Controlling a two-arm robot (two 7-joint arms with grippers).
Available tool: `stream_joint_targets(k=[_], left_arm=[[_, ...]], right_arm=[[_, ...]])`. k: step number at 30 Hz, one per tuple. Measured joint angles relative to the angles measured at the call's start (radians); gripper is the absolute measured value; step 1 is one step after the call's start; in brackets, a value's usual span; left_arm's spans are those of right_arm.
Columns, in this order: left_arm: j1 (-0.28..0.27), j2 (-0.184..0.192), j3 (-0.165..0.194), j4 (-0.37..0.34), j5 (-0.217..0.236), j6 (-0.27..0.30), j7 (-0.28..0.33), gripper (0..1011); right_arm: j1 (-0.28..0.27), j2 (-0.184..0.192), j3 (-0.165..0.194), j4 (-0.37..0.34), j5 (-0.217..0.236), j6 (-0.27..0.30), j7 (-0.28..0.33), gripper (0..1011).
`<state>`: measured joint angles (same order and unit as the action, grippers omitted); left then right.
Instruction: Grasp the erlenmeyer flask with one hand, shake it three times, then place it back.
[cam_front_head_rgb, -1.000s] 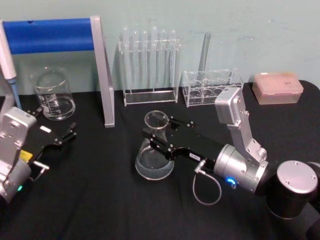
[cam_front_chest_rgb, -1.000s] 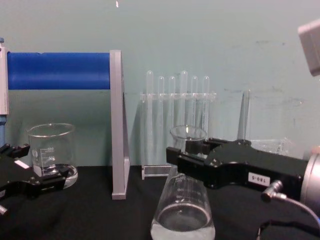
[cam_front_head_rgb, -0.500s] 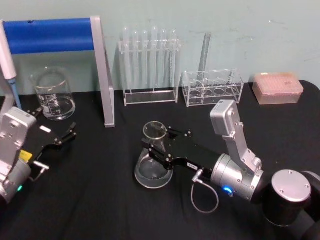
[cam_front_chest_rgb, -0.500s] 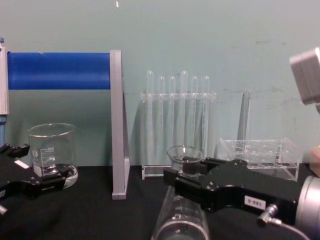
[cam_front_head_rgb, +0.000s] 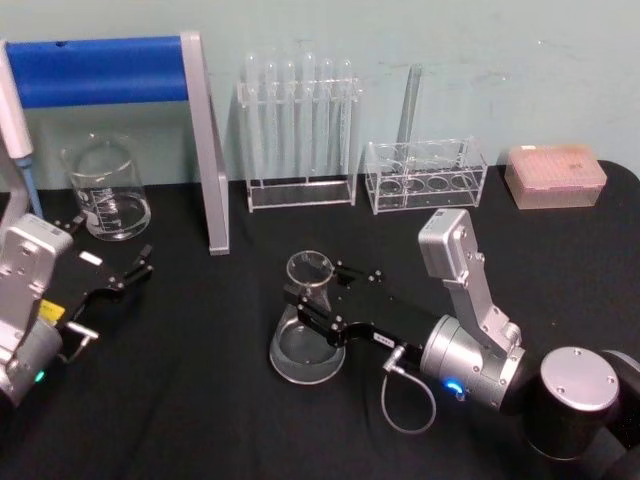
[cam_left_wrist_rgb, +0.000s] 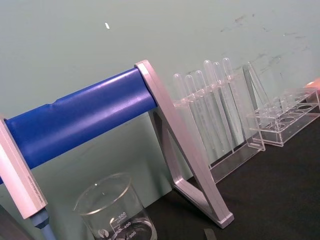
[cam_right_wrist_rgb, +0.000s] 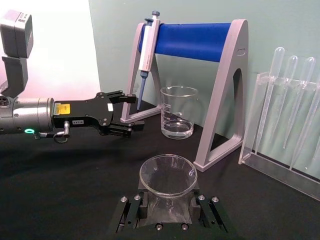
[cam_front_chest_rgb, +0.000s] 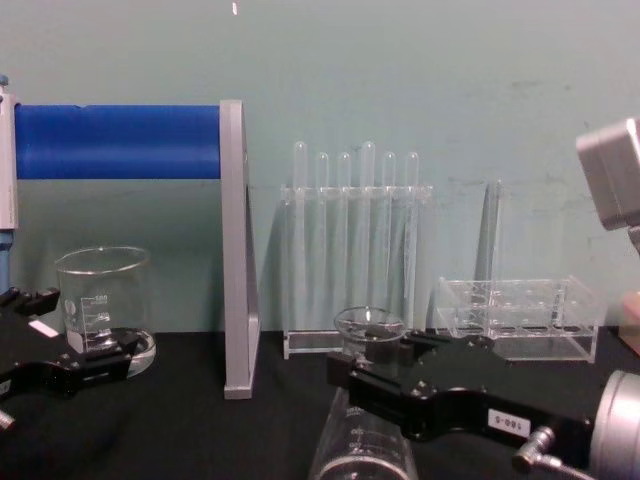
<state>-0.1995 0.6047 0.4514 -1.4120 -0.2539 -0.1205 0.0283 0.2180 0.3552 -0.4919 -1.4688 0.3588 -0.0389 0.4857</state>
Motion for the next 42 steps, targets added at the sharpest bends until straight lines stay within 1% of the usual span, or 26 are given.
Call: stream_joint_targets(k=[19, 33, 35, 39, 40, 41, 42], left_arm=[[0.000, 0.000, 0.000, 0.000, 0.000, 0.000, 0.000, 1001], [0.000, 0.000, 0.000, 0.000, 0.000, 0.000, 0.000, 1001], [0.000, 0.000, 0.000, 0.000, 0.000, 0.000, 0.000, 1001], [0.000, 0.000, 0.000, 0.000, 0.000, 0.000, 0.000, 1001], [0.000, 0.000, 0.000, 0.000, 0.000, 0.000, 0.000, 1001], [0.000, 0.000, 0.000, 0.000, 0.000, 0.000, 0.000, 1001], [0.000, 0.000, 0.000, 0.000, 0.000, 0.000, 0.000, 1001]], right_arm=[[-0.006, -0.004, 0.000, 0.003, -0.011, 0.010, -0.004, 449], [-0.005, -0.004, 0.000, 0.002, -0.011, 0.010, -0.005, 450], [-0.005, -0.004, 0.000, 0.002, -0.011, 0.010, -0.005, 466], [-0.005, -0.004, 0.001, 0.002, -0.010, 0.010, -0.005, 600], [-0.005, -0.004, 0.001, 0.002, -0.010, 0.010, -0.005, 617], [-0.005, -0.004, 0.001, 0.002, -0.010, 0.010, -0.005, 682], [-0.005, -0.004, 0.001, 0.002, -0.010, 0.010, -0.005, 699]])
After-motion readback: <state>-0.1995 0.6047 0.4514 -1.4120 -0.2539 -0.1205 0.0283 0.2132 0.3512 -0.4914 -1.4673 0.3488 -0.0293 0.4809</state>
